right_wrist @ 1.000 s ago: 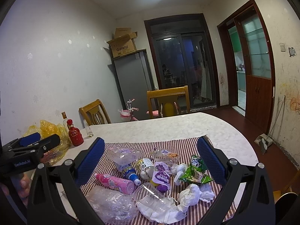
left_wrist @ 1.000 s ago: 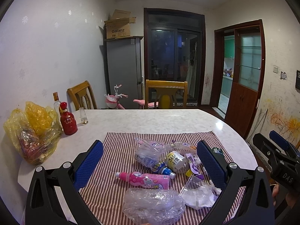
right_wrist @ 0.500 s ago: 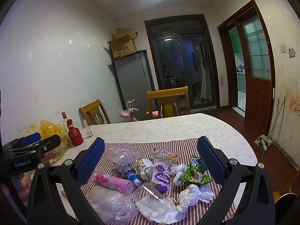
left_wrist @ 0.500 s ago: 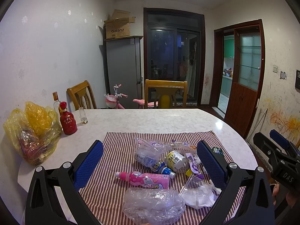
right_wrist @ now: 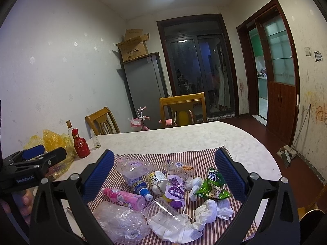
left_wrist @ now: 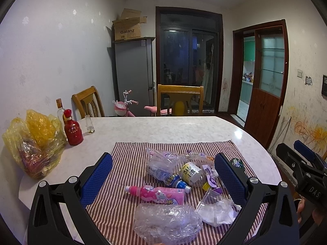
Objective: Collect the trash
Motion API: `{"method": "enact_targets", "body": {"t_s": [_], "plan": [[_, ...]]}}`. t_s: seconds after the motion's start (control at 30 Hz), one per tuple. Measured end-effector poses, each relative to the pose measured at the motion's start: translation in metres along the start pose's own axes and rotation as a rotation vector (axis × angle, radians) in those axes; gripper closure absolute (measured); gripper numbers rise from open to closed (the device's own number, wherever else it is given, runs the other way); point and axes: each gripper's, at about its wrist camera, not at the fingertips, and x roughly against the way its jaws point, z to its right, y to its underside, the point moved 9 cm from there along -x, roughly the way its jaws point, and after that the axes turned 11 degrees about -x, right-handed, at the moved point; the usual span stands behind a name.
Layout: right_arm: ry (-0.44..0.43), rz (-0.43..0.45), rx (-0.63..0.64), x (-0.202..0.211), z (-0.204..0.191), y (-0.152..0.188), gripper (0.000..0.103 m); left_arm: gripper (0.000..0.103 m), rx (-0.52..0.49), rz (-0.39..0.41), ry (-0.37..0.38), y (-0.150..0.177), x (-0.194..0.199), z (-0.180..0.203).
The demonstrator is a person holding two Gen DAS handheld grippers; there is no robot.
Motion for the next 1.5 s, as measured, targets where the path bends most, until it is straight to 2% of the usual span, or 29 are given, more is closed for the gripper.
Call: {"method": "enact_targets", "body": {"t_s": [0.5,0.77,0.9,1.0,1.17,1.33,1.4,1.5], "plan": [[0.024,-0.024,-0.004,-0.010,0.008,0.006,0.004,0.006,0.000,-0.039,0.015,0.009,-0.017,0.000],[0.016,-0.088,-0.001,-0.029,0.010,0.019,0.004,0.006,0.012,-0.112,0.027,0.029,-0.048,-0.003],[0.035,-0.146,0.001,-0.043,0.016,0.029,0.004,0.006,0.009,-0.138,0.026,0.037,-0.065,-0.008],[0.085,-0.180,0.014,-0.055,0.025,0.038,0.004,0.006,0.012,-0.169,0.036,0.045,-0.080,-0.012],[0.134,-0.283,-0.010,-0.085,0.049,0.056,0.005,0.006,0.084,-0.263,0.071,0.060,-0.112,-0.023],[0.172,-0.421,-0.098,-0.125,0.088,0.078,0.016,0.006,0.120,-0.311,0.077,0.067,-0.140,-0.030],[0.193,-0.463,-0.101,-0.143,0.098,0.086,0.024,0.006,0.119,-0.328,0.064,0.068,-0.151,-0.033],[0.229,-0.531,-0.100,-0.176,0.120,0.096,0.025,0.006,0.122,-0.357,0.047,0.071,-0.166,-0.036]]}}
